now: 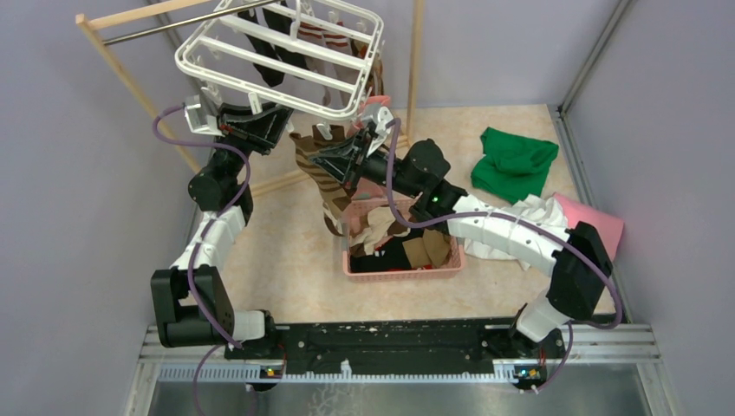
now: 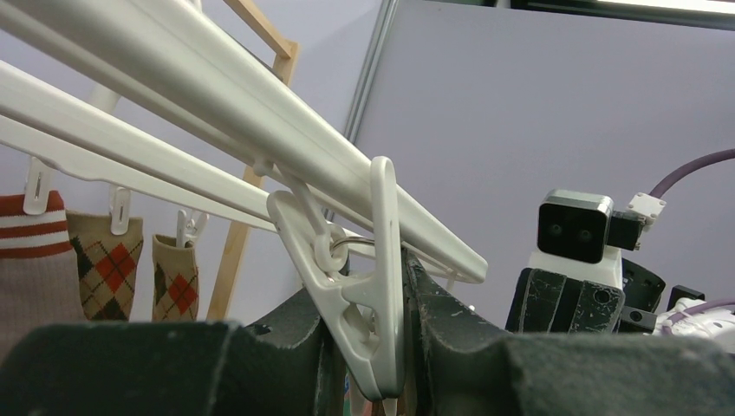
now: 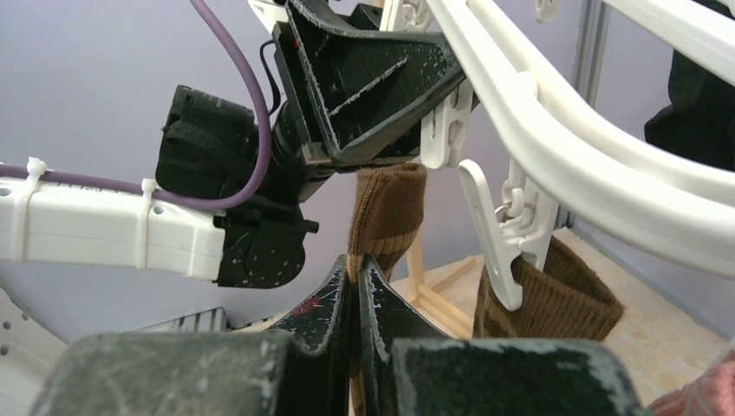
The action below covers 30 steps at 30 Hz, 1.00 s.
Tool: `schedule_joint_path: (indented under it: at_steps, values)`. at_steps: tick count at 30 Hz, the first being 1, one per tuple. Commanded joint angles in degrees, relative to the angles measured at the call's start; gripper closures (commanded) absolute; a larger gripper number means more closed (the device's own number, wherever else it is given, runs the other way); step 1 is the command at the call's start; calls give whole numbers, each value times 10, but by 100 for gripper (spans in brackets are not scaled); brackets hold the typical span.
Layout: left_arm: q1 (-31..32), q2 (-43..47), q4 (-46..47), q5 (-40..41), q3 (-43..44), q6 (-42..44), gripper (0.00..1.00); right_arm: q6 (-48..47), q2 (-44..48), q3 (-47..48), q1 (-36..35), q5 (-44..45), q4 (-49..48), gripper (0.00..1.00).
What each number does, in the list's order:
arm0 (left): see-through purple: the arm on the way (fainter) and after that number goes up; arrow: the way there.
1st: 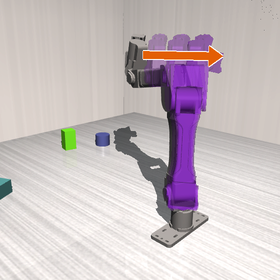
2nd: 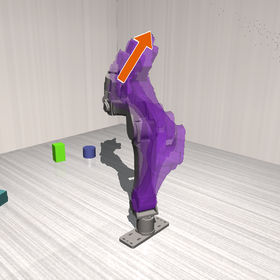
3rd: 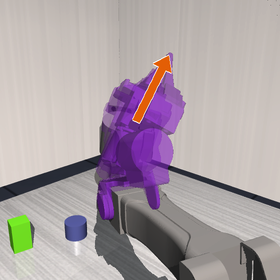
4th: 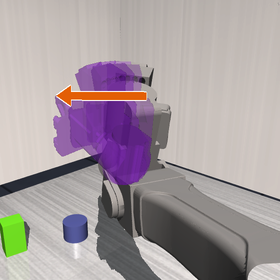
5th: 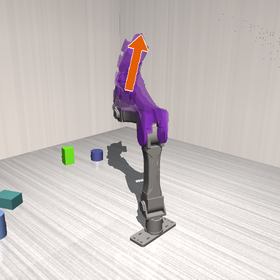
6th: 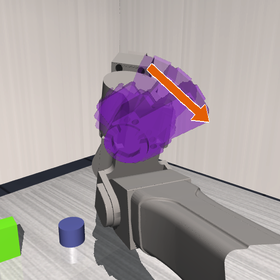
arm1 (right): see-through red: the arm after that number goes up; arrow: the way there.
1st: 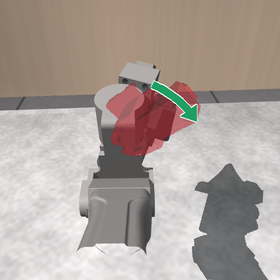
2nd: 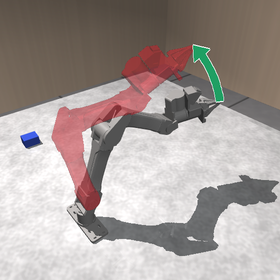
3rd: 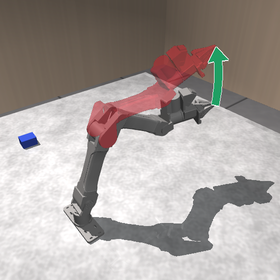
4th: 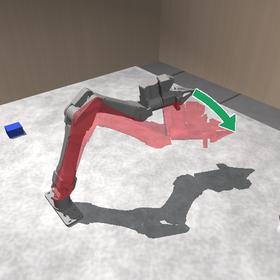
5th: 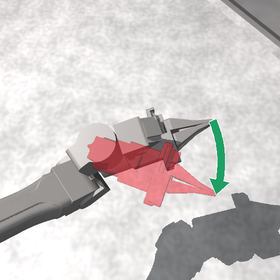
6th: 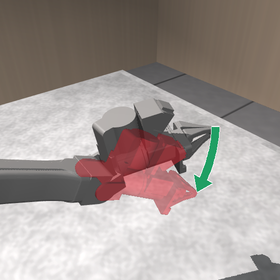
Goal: Clip the socks to the hanger
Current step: Clamp the sock onto the hanger.
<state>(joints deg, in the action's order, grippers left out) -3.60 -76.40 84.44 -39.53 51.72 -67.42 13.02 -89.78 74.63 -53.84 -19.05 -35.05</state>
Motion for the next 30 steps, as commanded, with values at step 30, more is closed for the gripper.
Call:
schedule_joint_path:
  at_steps: [30]
  values:
    - [2,-4,145,2,20,-21,96,-174,-21,3,-8,-40,-104,100]
